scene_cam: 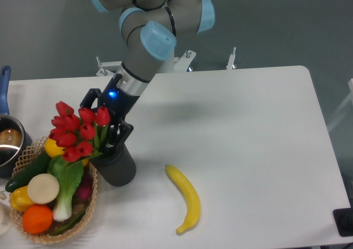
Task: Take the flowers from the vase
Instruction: 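Close the gripper around the tulip stems above the vase rim, then lift the gripped tulips straight up out of the black vase, then carry the tulips away from the vase over the empty table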
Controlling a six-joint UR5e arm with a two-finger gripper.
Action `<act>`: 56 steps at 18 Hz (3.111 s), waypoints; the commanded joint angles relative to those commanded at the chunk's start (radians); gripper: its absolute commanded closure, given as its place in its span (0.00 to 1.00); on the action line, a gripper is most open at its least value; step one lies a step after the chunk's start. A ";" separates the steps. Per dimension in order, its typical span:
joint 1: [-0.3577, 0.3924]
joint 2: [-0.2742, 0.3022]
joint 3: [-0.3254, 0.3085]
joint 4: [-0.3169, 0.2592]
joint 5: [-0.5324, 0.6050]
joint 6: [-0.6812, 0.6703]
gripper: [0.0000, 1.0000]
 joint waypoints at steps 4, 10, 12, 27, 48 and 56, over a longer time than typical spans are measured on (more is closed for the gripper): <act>0.008 0.005 0.018 -0.002 0.002 -0.046 1.00; 0.025 0.026 0.046 -0.002 0.000 -0.084 1.00; 0.031 0.038 0.043 -0.003 0.000 -0.091 1.00; 0.124 0.192 0.037 -0.011 -0.161 -0.255 1.00; 0.245 0.225 0.144 -0.011 -0.253 -0.398 1.00; 0.397 0.134 0.156 -0.011 -0.031 -0.128 1.00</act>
